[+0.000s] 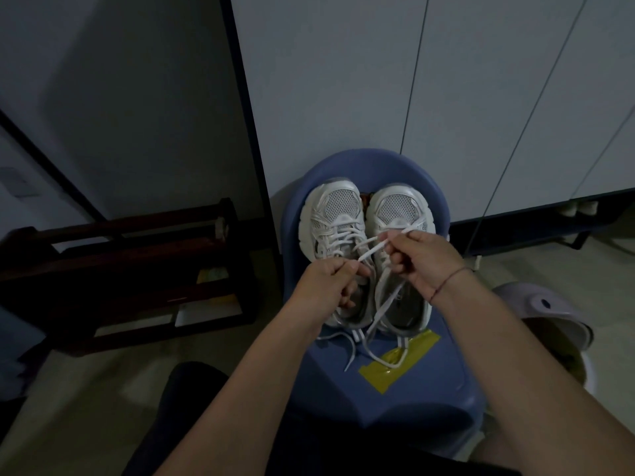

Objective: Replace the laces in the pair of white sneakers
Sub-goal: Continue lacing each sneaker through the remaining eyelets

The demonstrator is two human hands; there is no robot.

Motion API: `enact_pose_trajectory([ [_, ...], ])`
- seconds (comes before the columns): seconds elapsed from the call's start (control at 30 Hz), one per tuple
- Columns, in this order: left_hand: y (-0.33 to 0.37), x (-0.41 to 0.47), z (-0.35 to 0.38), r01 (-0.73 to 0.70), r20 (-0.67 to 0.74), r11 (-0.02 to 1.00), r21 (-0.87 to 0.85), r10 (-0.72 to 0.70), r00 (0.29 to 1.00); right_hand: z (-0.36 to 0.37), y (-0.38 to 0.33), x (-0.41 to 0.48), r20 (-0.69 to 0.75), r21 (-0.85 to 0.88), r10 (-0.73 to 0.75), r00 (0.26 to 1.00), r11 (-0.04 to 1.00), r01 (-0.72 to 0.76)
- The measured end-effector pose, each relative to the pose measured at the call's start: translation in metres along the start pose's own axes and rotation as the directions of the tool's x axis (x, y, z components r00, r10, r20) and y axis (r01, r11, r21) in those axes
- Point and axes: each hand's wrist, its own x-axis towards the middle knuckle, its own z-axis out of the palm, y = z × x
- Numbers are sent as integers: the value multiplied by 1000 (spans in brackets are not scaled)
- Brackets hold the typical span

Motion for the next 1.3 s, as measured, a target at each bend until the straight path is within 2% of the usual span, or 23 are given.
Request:
enact_pose_trajectory([
  [0.17, -3, 4, 2, -26, -71, 999, 18, 27, 997, 4, 11, -4, 182, -253, 17, 983, 967, 30],
  [0.33, -10, 13, 17, 17, -215, 1000, -9, -19, 976, -3, 11, 7, -23, -471, -200, 980, 866, 166],
  [0.43, -14, 15, 28, 40, -256, 997, 60, -23, 966, -6, 13, 20, -85, -418, -218, 972, 894, 164],
  [0.53, -18, 21, 35, 68, -255, 996, 57, -51, 966, -4, 20, 28, -85, -521, -240, 967, 838, 162],
  [0.6, -20, 27, 38, 108, -244, 984, -141, -141, 960, -2, 23, 29, -61, -656, -311, 948, 729, 197],
  [0.67, -21, 34, 41, 144, -199, 879, -454, -257, 946, 0, 24, 30, -23, -775, -375, 927, 593, 221],
  [0.7, -20, 36, 42, 154, -171, 803, -576, -302, 938, 1, 24, 29, -21, -796, -377, 926, 567, 213],
  [0.77, -18, 36, 45, 157, -118, 685, -712, -337, 934, 3, 24, 29, -29, -806, -380, 925, 557, 203],
  [0.9, -15, 33, 47, 143, -69, 595, -791, -318, 946, 9, 26, 28, -54, -836, -417, 907, 515, 187],
  [1.03, -16, 34, 48, 158, -39, 544, -824, -333, 942, 4, 21, 31, -6, -814, -319, 948, 552, 180],
  [1.2, -18, 39, 51, 177, -21, 469, -865, -386, 922, 5, 19, 31, 48, -873, -276, 960, 455, 174],
  [1.3, -17, 42, 50, 195, -5, 449, -872, -406, 914, 6, 19, 31, 38, -887, -268, 963, 436, 156],
])
